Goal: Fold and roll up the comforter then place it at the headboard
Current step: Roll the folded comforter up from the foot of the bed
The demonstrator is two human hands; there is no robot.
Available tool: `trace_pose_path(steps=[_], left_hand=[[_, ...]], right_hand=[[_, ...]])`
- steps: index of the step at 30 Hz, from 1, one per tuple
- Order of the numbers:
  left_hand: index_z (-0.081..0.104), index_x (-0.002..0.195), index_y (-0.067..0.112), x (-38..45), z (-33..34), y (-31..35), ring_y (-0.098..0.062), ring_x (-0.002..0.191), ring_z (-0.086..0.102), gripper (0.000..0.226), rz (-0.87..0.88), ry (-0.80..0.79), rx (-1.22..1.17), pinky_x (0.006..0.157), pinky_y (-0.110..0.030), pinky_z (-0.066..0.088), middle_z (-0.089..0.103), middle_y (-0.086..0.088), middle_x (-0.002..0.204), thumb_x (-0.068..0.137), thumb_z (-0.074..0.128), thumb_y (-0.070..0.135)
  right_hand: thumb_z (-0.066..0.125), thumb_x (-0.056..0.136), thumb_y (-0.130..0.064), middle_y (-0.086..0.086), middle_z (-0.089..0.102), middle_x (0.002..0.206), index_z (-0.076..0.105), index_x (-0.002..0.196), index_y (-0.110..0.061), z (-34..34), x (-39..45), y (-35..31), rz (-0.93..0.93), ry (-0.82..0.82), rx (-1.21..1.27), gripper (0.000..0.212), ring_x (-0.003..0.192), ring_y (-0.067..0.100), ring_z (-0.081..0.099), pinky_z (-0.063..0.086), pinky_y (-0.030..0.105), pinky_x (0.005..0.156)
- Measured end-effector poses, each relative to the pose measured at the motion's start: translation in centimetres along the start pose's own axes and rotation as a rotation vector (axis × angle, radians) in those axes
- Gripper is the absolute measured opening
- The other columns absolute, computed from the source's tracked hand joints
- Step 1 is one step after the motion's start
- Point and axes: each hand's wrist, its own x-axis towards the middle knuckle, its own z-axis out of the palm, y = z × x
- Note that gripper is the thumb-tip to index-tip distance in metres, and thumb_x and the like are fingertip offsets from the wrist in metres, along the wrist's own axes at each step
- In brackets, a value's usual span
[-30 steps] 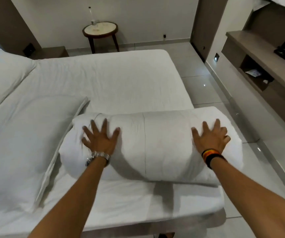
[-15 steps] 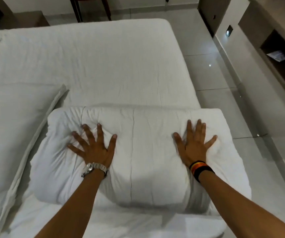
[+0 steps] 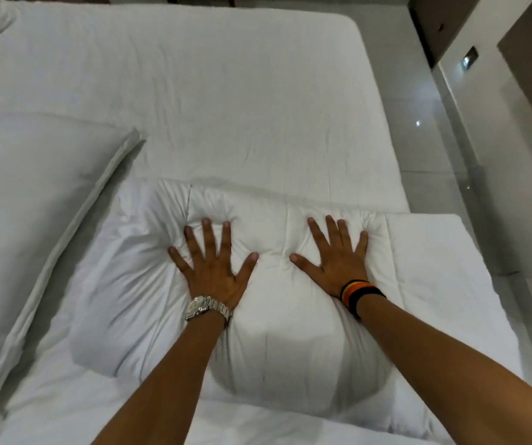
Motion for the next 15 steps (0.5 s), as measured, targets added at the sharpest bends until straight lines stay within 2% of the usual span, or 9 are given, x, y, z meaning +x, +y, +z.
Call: trace_pose_path(steps=[2,4,7,10,13,15], left_hand=[[0.009,0.167,0.033,-1.1,-2.1,-0.1,-0.037,0.160,-0.012,0.086,-0.020,0.023,-0.044,0.119,-0.073,-0.007,0.000,-0.006,0.175,0.096,0.026,0.080],[0.016,0.166,0.031,-3.5,-3.5,-0.1,-0.034,0.161,-0.007,0.081,-0.039,0.083,-0.122,0.122,-0.069,-0.007,0.003,-0.005,0.175,0.098,0.032,0.073],[0.021,0.166,0.030,-8.5,-4.2,0.4,-0.031,0.161,-0.001,0.074,-0.137,0.161,-0.152,0.124,-0.066,-0.001,0.006,-0.005,0.175,0.101,0.036,0.063],[0.023,0.165,0.028,-11.5,-4.8,2.5,-0.030,0.161,0.001,0.071,-0.303,0.148,-0.166,0.124,-0.066,0.002,0.007,-0.009,0.175,0.103,0.039,0.058],[0.019,0.166,0.028,-13.4,-5.6,5.1,-0.028,0.161,-0.004,0.073,-0.514,0.111,-0.247,0.125,-0.063,-0.003,0.002,-0.010,0.175,0.102,0.038,0.058],[0.011,0.167,0.028,-14.4,-5.5,6.6,-0.027,0.161,-0.011,0.082,-0.671,0.141,-0.343,0.125,-0.061,-0.006,-0.007,-0.009,0.175,0.099,0.038,0.065]], right_hand=[[0.020,0.074,-0.106,0.004,0.019,0.174,0.004,0.165,-0.047,-2.6,1.2,-0.6,-0.066,0.025,0.024,0.109,0.162,0.023,0.008,-0.018,0.061,0.122],[0.029,0.067,-0.108,0.004,0.034,0.167,0.019,0.165,-0.037,-5.4,3.7,-1.0,-0.172,-0.010,0.062,0.121,0.158,0.021,0.024,-0.004,0.056,0.128],[0.051,0.055,-0.108,0.000,0.033,0.169,0.023,0.165,-0.036,-8.4,9.0,-2.2,-0.268,-0.291,0.138,0.134,0.155,0.020,0.031,0.020,0.045,0.129],[0.065,0.050,-0.103,-0.006,0.034,0.169,0.023,0.165,-0.037,-8.2,12.5,-3.6,-0.206,-0.581,0.128,0.140,0.152,0.018,0.036,0.025,0.043,0.128],[0.068,0.050,-0.101,-0.005,0.035,0.168,0.020,0.166,-0.030,-6.0,12.7,-4.0,-0.137,-0.689,0.115,0.145,0.152,0.021,0.038,0.024,0.045,0.127],[0.069,0.053,-0.098,0.001,0.041,0.164,0.028,0.163,-0.024,-5.3,12.1,-4.0,-0.111,-0.692,0.141,0.139,0.146,0.024,0.043,0.029,0.040,0.122]])
